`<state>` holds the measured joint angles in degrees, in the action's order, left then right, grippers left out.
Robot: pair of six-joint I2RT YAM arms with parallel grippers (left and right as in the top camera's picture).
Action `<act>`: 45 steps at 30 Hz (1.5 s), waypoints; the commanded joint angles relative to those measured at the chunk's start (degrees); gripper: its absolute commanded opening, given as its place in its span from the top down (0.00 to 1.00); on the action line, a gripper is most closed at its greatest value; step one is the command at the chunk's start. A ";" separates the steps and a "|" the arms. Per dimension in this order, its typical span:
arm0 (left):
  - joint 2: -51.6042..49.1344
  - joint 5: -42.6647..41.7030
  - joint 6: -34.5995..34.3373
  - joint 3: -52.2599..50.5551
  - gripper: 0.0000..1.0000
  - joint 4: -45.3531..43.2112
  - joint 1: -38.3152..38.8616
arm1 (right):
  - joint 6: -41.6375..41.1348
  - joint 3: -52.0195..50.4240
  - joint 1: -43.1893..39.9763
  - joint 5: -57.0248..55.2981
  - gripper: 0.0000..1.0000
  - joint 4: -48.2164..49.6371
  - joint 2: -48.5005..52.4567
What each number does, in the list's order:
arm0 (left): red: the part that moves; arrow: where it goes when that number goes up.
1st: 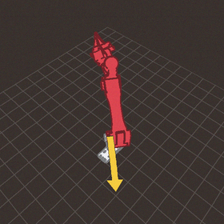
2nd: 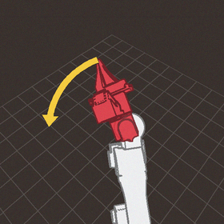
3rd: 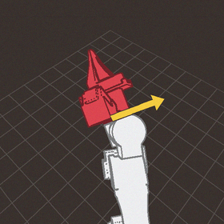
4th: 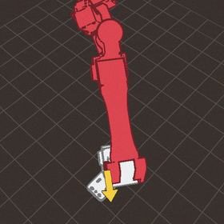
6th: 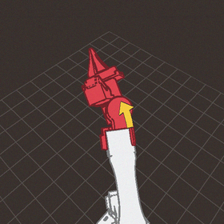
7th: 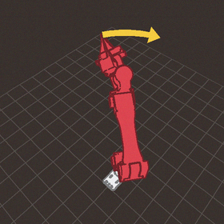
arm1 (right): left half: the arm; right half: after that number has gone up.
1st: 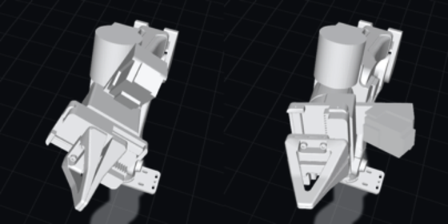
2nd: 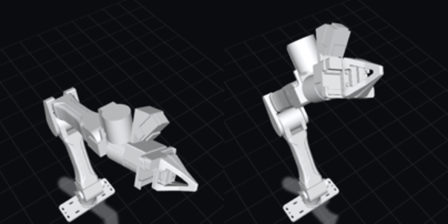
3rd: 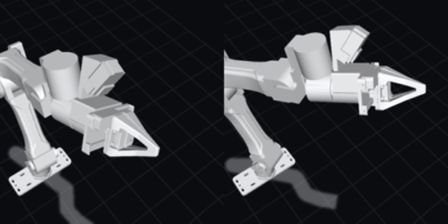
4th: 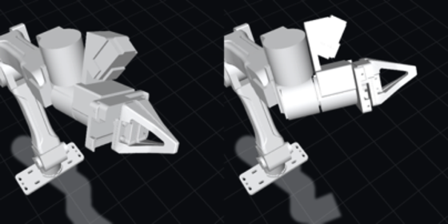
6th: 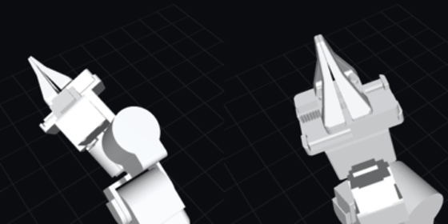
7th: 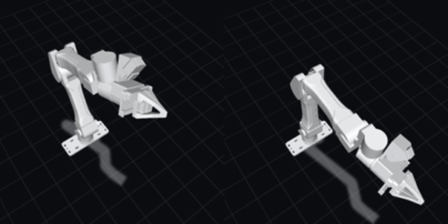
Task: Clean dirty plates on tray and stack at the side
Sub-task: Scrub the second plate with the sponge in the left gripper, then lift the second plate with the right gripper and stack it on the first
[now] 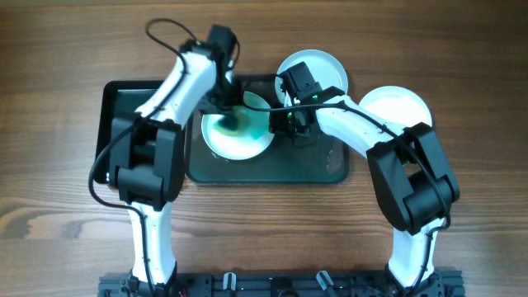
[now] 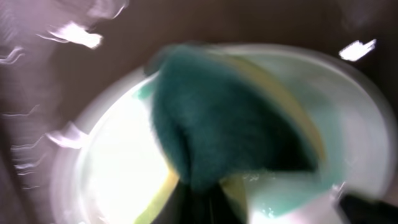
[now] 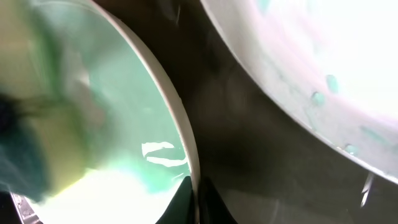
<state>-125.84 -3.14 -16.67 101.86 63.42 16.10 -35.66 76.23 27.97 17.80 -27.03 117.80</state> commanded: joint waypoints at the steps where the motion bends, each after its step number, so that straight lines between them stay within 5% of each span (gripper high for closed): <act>1: 0.07 9.20 -3.30 12.68 0.96 10.25 -2.40 | 2.21 0.83 -0.07 0.70 0.96 -0.98 -0.44; 6: 0.33 2.14 1.70 23.04 0.96 23.28 -3.63 | 5.73 0.83 2.67 -13.07 0.96 -8.72 -8.66; 17: 0.26 0.35 2.75 22.97 0.96 22.99 -3.48 | 5.77 0.83 21.16 -76.63 0.96 -23.26 -26.27; 23: 0.26 -0.09 2.75 22.97 0.96 22.99 -3.48 | 15.85 0.81 32.76 -104.94 0.96 -21.86 -26.84; 28: 0.26 -0.07 2.75 22.97 0.96 22.97 -3.48 | 18.88 0.81 33.44 -102.51 0.96 -17.33 -26.84; 33: 0.26 -0.07 2.75 22.97 0.96 22.97 -3.45 | 9.03 0.15 25.62 -70.31 0.96 -20.39 -26.84; 40: 0.26 -0.09 2.75 22.97 0.96 22.77 -3.45 | 12.57 0.20 -2.51 -10.91 0.96 -19.28 -26.91; 45: 0.26 -0.94 2.78 22.97 0.96 22.51 -3.45 | 13.14 0.28 -20.09 -3.41 0.96 -22.73 -29.55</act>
<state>-125.91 -2.85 -15.11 123.76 86.21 12.73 -23.31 76.31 13.89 7.81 -47.83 92.09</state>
